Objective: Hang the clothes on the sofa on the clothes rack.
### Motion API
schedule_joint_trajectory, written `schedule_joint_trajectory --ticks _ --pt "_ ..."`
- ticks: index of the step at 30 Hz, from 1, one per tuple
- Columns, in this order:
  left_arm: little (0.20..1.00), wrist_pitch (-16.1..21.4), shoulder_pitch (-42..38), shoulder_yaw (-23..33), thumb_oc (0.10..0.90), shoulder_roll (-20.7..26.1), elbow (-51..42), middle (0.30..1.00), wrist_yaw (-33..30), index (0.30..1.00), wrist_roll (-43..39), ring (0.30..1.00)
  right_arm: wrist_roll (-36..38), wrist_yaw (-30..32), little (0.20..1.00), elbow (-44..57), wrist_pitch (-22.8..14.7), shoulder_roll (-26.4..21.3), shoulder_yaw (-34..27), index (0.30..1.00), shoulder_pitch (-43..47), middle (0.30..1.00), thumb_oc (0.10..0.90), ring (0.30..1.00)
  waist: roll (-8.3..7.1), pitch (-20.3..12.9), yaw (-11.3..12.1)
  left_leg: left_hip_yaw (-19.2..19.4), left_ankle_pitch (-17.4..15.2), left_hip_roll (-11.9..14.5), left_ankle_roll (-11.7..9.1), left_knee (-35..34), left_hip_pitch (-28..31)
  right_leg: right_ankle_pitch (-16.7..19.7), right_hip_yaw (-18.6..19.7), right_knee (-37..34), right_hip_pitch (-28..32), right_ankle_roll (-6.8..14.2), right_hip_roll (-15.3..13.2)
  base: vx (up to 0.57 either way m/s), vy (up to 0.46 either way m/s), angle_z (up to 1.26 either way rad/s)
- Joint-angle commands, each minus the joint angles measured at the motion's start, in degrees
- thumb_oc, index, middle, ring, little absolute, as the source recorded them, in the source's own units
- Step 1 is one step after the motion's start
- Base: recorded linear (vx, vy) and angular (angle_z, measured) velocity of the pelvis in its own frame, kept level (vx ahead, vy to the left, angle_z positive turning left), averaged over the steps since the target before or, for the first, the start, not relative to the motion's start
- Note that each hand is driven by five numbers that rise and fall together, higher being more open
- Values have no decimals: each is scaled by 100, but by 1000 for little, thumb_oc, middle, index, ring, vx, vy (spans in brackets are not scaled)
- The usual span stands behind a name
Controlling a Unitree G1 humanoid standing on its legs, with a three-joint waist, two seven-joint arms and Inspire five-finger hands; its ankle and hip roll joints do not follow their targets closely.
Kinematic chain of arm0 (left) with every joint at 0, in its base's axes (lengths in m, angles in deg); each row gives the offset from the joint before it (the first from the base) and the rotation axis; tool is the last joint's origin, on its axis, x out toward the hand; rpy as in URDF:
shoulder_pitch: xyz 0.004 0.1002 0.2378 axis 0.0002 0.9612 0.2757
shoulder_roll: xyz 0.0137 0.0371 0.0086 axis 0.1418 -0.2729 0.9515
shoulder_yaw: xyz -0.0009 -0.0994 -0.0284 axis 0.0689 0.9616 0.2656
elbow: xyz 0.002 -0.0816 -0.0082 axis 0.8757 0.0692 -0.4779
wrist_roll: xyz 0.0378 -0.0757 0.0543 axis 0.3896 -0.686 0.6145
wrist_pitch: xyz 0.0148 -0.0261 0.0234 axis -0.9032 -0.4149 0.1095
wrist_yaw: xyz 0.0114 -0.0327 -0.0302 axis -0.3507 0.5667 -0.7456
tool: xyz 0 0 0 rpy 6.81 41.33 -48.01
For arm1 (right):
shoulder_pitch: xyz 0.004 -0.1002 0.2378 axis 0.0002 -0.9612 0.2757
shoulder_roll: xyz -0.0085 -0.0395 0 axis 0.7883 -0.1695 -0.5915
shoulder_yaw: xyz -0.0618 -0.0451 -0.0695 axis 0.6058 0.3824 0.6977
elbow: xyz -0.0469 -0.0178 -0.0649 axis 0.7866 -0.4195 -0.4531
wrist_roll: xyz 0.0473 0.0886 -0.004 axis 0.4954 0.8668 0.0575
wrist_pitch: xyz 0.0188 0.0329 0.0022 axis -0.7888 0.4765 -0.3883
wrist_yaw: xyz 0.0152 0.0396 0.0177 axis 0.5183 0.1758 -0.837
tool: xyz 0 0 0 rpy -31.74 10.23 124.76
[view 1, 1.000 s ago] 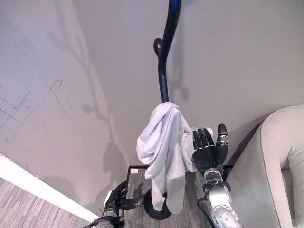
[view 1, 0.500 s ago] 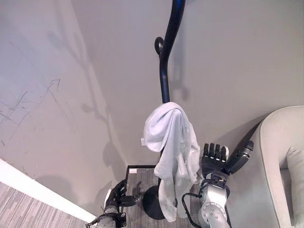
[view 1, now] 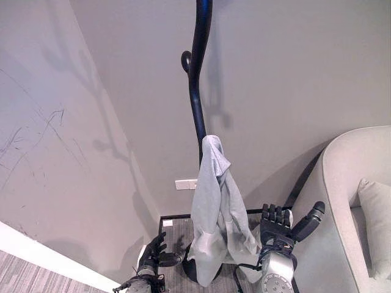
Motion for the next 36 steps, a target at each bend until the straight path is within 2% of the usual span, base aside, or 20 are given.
schedule_joint_trajectory --ticks 1,11,14,17,22,28,31,32,34,35,36 --pt "900 325 -516 182 800 158 159 900 -58 900 -199 900 -435 -294 900 662 -82 -23 66 900 593 900 800 900 -84 -86 28 8 -738 488 -258 56 381 -93 -126 666 -364 110 -267 7 21 -9" --pt "900 353 -608 178 800 128 274 900 -29 900 -188 900 -374 -562 900 607 143 -291 414 900 655 900 800 900 -134 -87 67 -17 -744 481 -255 56 384 -74 -123 662 -356 110 -278 1 3 -1" --pt "900 371 -555 231 800 109 224 900 -9 900 -227 900 40 -1011 900 575 81 -115 50 900 559 900 800 900 -124 -96 52 -42 -751 475 -249 56 377 -87 -143 662 -346 119 -275 0 0 0" --pt "900 390 -541 266 800 56 317 900 -25 900 -242 900 484 -1408 900 467 -8 50 23 900 525 900 800 900 -133 -110 56 -52 -750 484 -262 56 385 -109 -149 679 -339 121 -269 0 0 0" --pt "900 410 -517 247 800 -1 393 900 -27 900 -296 900 528 -1453 900 513 -172 169 -153 900 542 900 800 900 -117 -131 36 -32 -758 501 -264 56 410 -117 -140 673 -348 117 -260 0 0 0" --pt "900 421 -506 163 800 -26 606 900 51 900 -404 900 688 -1456 900 187 -15 75 -24 900 565 900 800 900 -120 -150 52 -33 -743 508 -279 56 390 -101 -133 616 -344 109 -232 0 0 0" --pt "900 451 -538 156 800 3 761 900 190 900 -370 900 665 -1514 900 -345 423 -178 280 900 445 900 800 900 -153 -138 89 -30 -725 514 -302 56 364 -83 -136 578 -345 101 -227 -14 -8 0" --pt "900 555 -539 191 800 41 883 900 408 900 -271 900 268 -1528 900 -917 949 -448 453 900 339 900 800 900 -193 -100 123 -53 -723 509 -323 56 362 -87 -160 548 -308 95 -228 -38 -19 0" --pt "900 556 -542 192 800 40 885 900 409 900 -270 900 269 -1530 900 -920 951 -448 452 900 343 900 800 900 -189 -115 123 -54 -711 513 -323 56 337 -70 -160 538 -328 90 -222 -23 -20 2" --pt "900 737 -583 413 800 57 1286 900 745 900 -215 900 -1140 -1643 900 -2163 2071 -972 546 900 283 900 800 900 -272 -64 184 -108 -681 524 -355 56 319 -73 -212 504 -285 76 -215 -45 -39 7" --pt "900 739 -590 414 800 56 1290 900 746 900 -215 900 -1140 -1646 900 -2169 2073 -971 542 900 291 900 800 900 -268 -74 183 -109 -672 528 -356 56 299 -61 -212 498 -301 73 -210 -49 -55 8"
